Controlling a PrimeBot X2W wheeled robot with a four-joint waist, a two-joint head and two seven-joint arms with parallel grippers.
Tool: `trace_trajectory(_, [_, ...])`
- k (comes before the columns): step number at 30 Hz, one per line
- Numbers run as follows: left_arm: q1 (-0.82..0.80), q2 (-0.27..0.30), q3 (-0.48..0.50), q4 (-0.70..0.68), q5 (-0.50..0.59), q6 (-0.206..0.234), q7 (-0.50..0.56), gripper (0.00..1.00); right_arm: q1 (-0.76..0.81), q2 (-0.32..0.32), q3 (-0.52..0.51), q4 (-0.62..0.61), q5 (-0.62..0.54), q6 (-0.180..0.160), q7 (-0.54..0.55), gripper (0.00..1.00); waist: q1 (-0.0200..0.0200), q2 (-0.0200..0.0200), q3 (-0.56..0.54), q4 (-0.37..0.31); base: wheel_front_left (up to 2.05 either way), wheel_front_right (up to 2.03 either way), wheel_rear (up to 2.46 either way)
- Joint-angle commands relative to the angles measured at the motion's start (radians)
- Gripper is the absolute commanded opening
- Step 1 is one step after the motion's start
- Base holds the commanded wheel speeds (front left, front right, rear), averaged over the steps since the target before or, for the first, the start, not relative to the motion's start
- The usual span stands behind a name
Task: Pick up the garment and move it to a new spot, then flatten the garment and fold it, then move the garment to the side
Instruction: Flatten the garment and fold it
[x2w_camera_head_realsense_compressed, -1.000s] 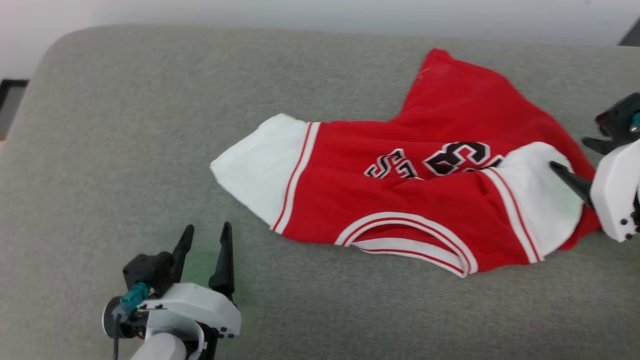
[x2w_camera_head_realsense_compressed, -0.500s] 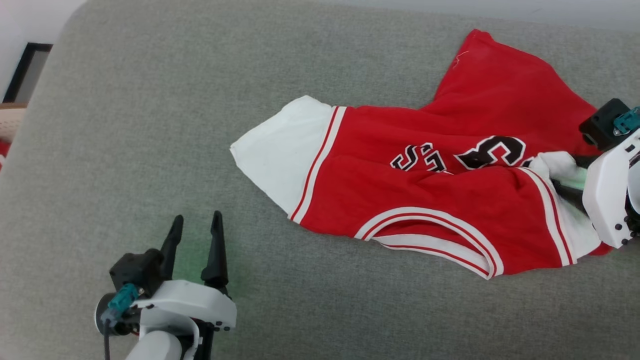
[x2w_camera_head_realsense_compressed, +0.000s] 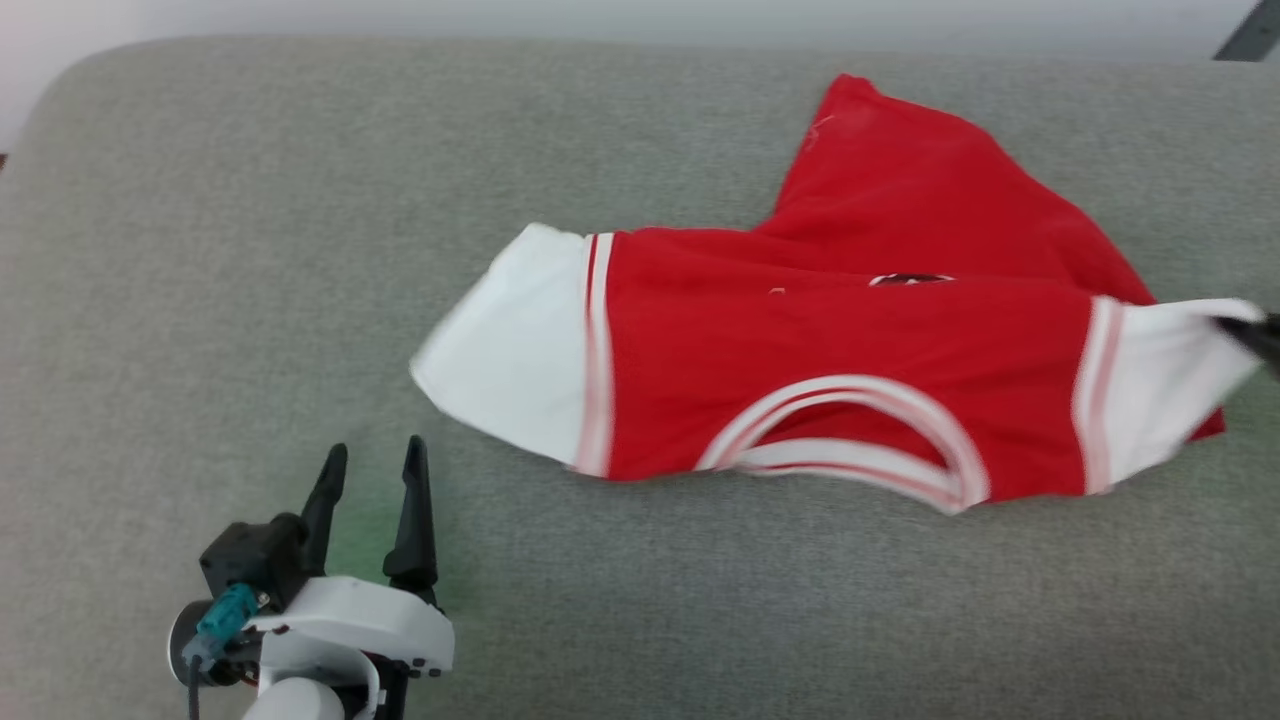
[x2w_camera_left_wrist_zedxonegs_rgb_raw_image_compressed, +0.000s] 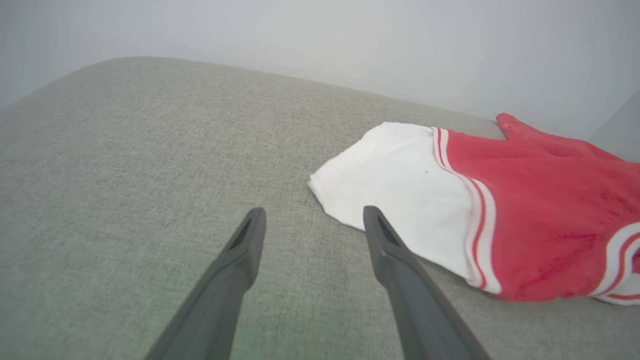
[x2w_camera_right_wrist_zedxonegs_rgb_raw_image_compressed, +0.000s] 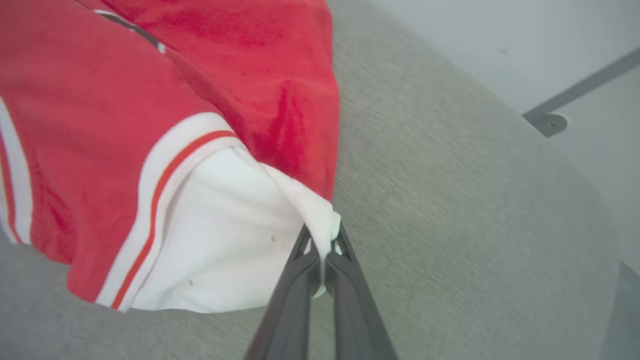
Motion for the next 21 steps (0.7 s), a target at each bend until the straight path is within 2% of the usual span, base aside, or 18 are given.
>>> trace_trajectory(1, [0.009,0.005,0.001,-0.006,0.005,0.003,0.002,1.0,0.019,-0.033,-0.014,0.031,0.022,-0.002,-0.024,0.0,0.0,-0.0001,-0.006,-0.032,0.0,0.0,0.0])
trace_trajectory(4, [0.004,0.011,0.002,-0.015,0.007,0.006,0.004,1.0,0.049,-0.063,-0.036,0.101,0.065,-0.002,-0.053,0.0,0.0,-0.0001,0.002,-0.046,0.0,0.0,0.0])
trace_trajectory(7, [-0.004,0.016,-0.001,-0.023,0.01,0.008,0.008,1.0,0.083,-0.064,-0.056,0.197,0.099,-0.002,-0.079,0.0,0.0,-0.0001,0.014,-0.052,0.0,0.0,0.0])
trace_trajectory(16, [-0.023,0.029,-0.003,-0.04,0.013,0.015,0.021,1.0,0.129,0.026,-0.09,0.417,0.116,-0.002,-0.167,0.01,0.0,-0.0001,0.048,-0.052,0.0,0.0,0.0])
trace_trajectory(17, [-0.024,0.032,-0.003,-0.04,0.015,0.017,0.024,1.0,0.124,0.035,-0.095,0.439,0.109,-0.002,-0.184,0.22,0.0,-0.0001,0.049,-0.054,0.0,0.0,0.0])
trace_trajectory(18, [-0.027,0.036,-0.005,-0.041,0.017,0.016,0.027,1.0,0.117,0.044,-0.1,0.461,0.101,-0.002,-0.206,0.72,0.0,-0.0001,0.049,-0.056,0.0,0.0,0.0])
trace_trajectory(19, [-0.032,0.04,-0.005,-0.043,0.02,0.016,0.03,1.0,0.113,0.055,-0.105,0.483,0.094,-0.002,-0.228,1.0,0.0,-0.0001,0.048,-0.057,0.0,0.0,0.0])
trace_trajectory(21, [-0.039,0.054,-0.008,-0.048,0.025,0.014,0.04,1.0,0.114,0.078,-0.112,0.521,0.08,-0.002,-0.274,1.0,0.0,-0.0001,0.042,-0.062,0.0,0.0,0.0])
